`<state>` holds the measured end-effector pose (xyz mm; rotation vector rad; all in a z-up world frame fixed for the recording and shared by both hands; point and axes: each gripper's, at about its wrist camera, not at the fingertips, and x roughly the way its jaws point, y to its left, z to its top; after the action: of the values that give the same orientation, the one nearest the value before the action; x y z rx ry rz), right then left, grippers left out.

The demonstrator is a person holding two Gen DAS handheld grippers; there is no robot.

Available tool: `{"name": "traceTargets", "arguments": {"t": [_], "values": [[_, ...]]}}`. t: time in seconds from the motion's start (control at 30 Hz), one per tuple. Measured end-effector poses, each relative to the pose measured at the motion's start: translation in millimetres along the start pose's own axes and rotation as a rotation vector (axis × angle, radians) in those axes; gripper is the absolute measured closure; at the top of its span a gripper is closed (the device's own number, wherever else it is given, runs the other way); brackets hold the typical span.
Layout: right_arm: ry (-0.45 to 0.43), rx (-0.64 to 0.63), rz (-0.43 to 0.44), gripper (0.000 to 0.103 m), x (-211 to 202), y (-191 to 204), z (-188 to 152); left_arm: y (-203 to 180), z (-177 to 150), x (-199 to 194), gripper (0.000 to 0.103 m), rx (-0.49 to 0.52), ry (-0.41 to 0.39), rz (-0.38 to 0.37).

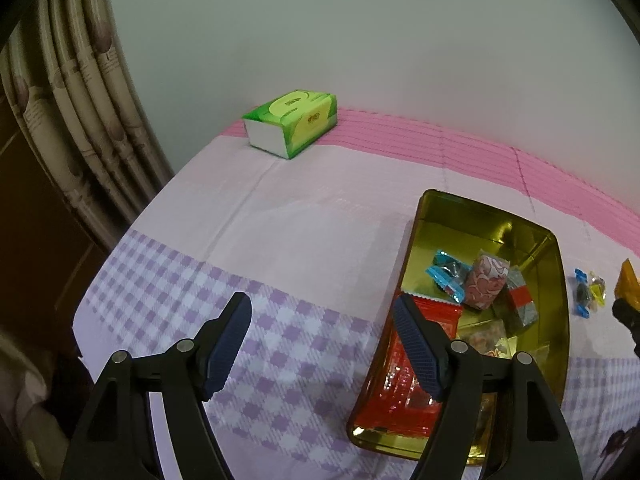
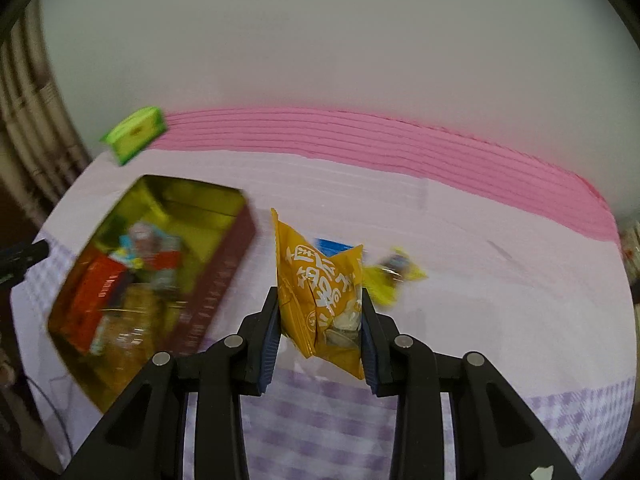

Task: Organize snacks
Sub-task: 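Carry the held yellow snack bag over the gold tin with right tool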

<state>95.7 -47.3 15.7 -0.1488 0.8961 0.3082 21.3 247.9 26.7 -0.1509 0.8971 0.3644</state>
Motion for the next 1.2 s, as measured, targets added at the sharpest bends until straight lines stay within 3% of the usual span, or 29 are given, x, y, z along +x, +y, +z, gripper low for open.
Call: {"name": "traceTargets", "arguments": {"t": [0.37, 0.8, 1.2], "values": [[0.005, -0.088, 0.096, 0.072, 0, 66, 8, 14, 3, 3, 0.029, -0.023, 0.003, 0.053], [0.016, -0.153, 0.184, 0.071, 9, 120, 13, 46, 8, 8, 0.029, -0.129, 0.023, 0.082], [0.049, -0.183, 0.173, 0.071, 33, 139, 13, 48, 9, 11, 0.028, -0.130, 0.036, 0.078]]}}
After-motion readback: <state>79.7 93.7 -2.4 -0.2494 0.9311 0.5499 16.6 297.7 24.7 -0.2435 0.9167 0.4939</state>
